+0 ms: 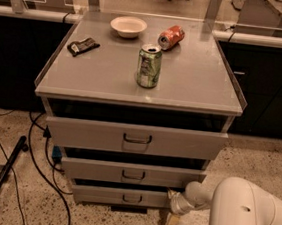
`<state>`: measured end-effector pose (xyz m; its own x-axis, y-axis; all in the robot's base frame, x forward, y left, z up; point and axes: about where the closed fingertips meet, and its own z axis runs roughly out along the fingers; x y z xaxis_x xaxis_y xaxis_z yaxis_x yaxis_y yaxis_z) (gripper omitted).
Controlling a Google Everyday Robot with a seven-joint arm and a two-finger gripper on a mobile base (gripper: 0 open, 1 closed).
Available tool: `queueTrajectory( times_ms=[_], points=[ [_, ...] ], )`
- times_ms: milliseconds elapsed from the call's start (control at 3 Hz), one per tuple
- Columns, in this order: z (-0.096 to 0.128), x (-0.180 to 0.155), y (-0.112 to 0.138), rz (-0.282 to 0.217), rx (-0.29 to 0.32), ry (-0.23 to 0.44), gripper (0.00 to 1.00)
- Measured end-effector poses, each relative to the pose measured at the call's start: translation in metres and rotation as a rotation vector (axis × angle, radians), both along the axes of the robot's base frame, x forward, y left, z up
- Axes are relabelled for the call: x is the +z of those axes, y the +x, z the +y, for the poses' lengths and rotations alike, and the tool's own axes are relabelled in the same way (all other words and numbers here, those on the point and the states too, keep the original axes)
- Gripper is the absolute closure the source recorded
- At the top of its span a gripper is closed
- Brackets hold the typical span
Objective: Open bottom drawer
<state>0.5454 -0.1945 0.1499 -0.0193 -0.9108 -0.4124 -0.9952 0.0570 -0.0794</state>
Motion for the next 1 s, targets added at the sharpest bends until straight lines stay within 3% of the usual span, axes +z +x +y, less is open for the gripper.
queueTrajectory(
  times_ms=[333, 667, 1000],
  points=[
    [-0.0019, -0.0022, -0.0054, 0.060, -0.018, -0.006, 0.00],
    [-0.0019, 0.0005, -0.0055, 0.060, -0.018, -0.006, 0.00],
    [-0.0034, 0.0039, -0.0143, 0.121, -0.034, -0.001, 0.00]
  ],
)
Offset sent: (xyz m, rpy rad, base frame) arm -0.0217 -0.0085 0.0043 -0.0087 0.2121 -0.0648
